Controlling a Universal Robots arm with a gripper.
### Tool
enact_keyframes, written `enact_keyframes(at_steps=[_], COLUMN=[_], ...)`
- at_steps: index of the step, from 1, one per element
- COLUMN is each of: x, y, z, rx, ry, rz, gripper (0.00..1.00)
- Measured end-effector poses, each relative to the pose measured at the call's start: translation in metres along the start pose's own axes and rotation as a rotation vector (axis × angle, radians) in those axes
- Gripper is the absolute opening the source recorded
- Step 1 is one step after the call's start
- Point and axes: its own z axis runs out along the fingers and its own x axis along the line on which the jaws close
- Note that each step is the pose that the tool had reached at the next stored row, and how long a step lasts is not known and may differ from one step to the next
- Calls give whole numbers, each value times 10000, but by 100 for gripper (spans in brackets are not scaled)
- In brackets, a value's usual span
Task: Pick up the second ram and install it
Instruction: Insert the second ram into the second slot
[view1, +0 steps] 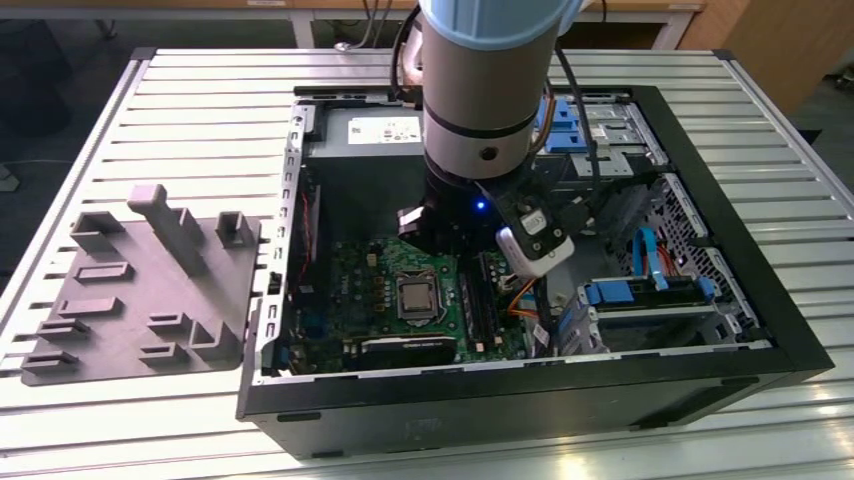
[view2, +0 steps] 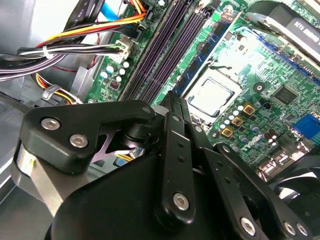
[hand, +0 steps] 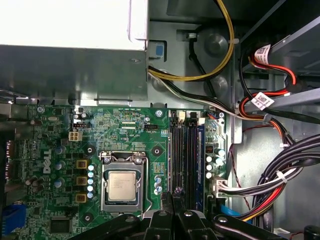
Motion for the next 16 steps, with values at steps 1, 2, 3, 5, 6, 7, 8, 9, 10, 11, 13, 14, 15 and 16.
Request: enact_keyframes(at_steps=[1,2,3,5,6,7,8,9,10,11,13,14,15,16], x=[0,0,1,1,0,-1,-5,-9,-12,-15,-19,-21,-23,-24], y=[0,0,-1,-1,-1,-1,-2,-2,-2,-2,-3,-3,-3,-3], z=[2,6,9,16,19,22,26,29,32,35,41,44,48,52], rx=[-1,-2,-1,0,0,0,1,1,2,3,3,3,3,4], ry=[0,-1,0,0,0,0,-1,-1,-1,-1,-2,-2,-3,-4], rz=[0,0,0,0,0,3,6,12,19,24,38,45,52,63], gripper=[12,12,12,12,12,12,12,12,12,12,12,12,12,12])
